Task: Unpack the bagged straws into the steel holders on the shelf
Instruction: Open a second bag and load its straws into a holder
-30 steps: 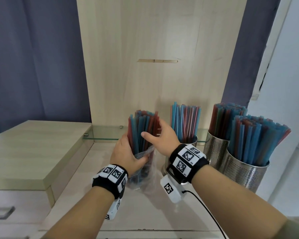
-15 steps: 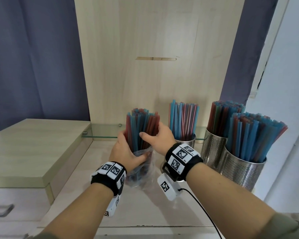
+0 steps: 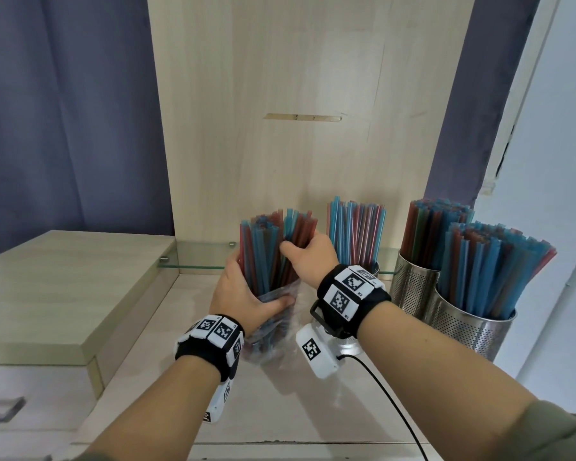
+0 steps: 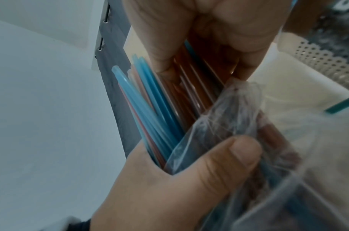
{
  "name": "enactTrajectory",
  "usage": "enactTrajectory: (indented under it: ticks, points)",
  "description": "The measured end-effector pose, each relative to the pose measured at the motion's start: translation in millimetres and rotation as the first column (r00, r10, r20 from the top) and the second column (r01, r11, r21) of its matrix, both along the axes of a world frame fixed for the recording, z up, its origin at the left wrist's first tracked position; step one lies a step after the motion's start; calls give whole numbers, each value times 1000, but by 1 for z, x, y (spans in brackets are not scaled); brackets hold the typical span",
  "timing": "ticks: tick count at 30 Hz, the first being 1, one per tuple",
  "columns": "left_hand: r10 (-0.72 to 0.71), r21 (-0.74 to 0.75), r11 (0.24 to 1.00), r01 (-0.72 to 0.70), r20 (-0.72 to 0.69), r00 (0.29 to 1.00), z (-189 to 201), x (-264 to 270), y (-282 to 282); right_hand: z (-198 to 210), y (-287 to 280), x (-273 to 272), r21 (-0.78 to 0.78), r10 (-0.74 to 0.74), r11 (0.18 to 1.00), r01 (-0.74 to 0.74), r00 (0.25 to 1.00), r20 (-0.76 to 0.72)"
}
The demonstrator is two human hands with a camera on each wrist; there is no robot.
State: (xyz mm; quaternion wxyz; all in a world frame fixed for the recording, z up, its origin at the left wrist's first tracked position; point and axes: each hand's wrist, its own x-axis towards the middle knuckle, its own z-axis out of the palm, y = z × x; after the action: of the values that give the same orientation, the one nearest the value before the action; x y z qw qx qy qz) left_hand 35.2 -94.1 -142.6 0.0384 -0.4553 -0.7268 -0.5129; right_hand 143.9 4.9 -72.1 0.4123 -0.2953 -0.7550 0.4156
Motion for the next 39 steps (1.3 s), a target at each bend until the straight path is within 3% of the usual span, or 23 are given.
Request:
enactTrajectory:
  ticks: [7,14,24,28,33,39]
  points:
    - [31,-40,999,-31,-6,1000,2,-1,1,14,-7,-6,0,-39,999,39,990,-135]
    - [30,-76,997,-34,-45,999,0,-2,1,14,-9,-16,-85,-200,980,182,926,-321]
    - [28,-68,997,-32,-56,998,-2,-5,2,13,-6,-10,-45,-92,995,86,982,-167]
    - [35,-76,996,-40,-62,997,-2,-5,2,13,-6,-13,-40,-162,987,157,965,-204]
    - [31,-78,996,-36,-54,998,-3,-6,2,25,2,-15,-218,-210,964,154,940,-267]
    - [28,-90,995,-34,-61,998,-2,-7,2,72,17,-1,-125,-179,981,146,929,-324]
